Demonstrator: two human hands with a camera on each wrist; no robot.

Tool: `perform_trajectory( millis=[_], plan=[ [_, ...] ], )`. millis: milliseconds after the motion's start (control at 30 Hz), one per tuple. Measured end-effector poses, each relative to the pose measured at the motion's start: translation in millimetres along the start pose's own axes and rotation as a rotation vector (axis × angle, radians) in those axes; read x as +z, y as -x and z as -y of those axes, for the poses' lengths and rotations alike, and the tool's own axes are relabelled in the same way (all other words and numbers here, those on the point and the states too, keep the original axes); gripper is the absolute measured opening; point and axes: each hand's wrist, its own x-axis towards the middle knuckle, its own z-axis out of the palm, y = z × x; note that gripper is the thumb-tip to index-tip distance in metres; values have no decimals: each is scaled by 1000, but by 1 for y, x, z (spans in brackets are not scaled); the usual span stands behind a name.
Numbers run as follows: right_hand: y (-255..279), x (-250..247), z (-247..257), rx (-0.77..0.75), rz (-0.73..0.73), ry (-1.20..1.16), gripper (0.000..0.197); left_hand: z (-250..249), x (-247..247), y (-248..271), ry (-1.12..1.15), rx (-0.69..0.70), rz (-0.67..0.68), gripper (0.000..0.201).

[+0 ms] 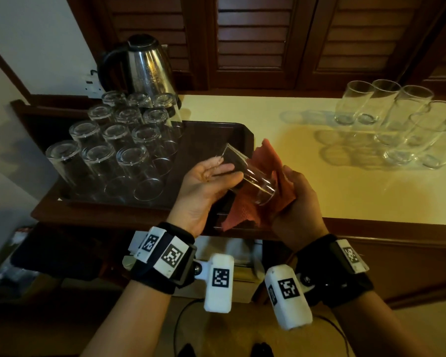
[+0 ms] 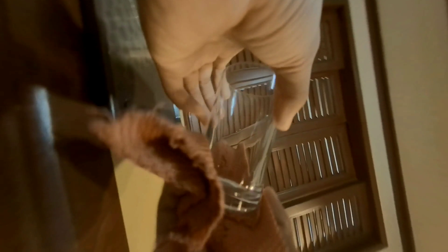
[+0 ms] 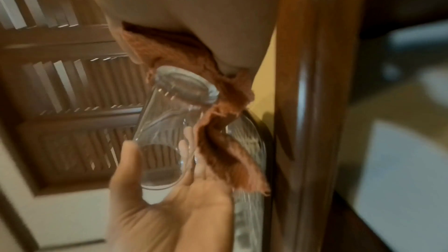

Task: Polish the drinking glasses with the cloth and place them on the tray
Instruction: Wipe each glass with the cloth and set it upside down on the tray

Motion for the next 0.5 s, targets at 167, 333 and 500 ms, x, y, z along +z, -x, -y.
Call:
perform_trajectory(
  millis=[167,333,500],
  plan=[
    [-2,7,2,-156,46,130,40,2,-1,5,-136,62,65,75],
    [-5,16,-5,-215,-119,365,24,7,0,7,-133,162,-24,70],
    [0,17,-5,-217,-155,417,29,8,3,4,-137,191,-64,75]
  ],
)
